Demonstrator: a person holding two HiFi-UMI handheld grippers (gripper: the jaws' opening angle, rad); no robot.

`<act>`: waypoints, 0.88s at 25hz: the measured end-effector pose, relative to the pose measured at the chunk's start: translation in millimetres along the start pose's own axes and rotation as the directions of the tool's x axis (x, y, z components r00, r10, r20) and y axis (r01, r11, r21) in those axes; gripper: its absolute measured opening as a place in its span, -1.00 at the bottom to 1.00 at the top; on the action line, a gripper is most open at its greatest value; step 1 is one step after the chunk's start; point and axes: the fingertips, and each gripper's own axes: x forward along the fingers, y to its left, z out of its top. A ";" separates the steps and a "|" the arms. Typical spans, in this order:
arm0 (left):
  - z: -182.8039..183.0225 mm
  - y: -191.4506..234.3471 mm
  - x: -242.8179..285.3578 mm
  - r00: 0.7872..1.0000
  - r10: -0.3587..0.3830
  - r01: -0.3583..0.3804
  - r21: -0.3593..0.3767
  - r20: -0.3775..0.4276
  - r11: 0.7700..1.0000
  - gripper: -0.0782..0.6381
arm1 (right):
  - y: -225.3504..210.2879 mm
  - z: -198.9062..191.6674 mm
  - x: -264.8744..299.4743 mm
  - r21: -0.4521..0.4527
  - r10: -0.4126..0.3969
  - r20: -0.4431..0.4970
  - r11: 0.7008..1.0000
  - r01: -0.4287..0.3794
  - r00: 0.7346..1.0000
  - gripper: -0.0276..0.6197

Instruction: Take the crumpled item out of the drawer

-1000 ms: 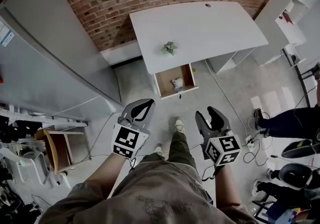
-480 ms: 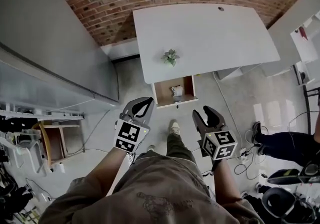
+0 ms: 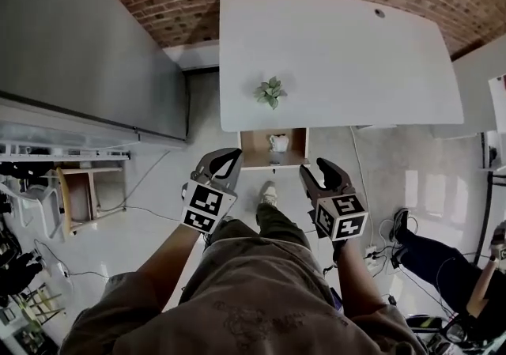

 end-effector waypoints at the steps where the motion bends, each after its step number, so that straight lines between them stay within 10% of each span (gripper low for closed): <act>1: -2.4 0.9 4.3 1.000 0.010 -0.010 -0.007 -0.009 1.000 -0.78 | -3.8 0.2 5.8 -0.009 0.013 -0.012 1.000 -0.013 1.000 -0.25; 22: -28.6 28.7 9.4 0.996 0.069 -0.072 -0.052 -0.056 0.996 -0.78 | 0.2 -22.2 60.0 -0.051 0.041 -0.132 0.998 -0.048 0.990 -0.25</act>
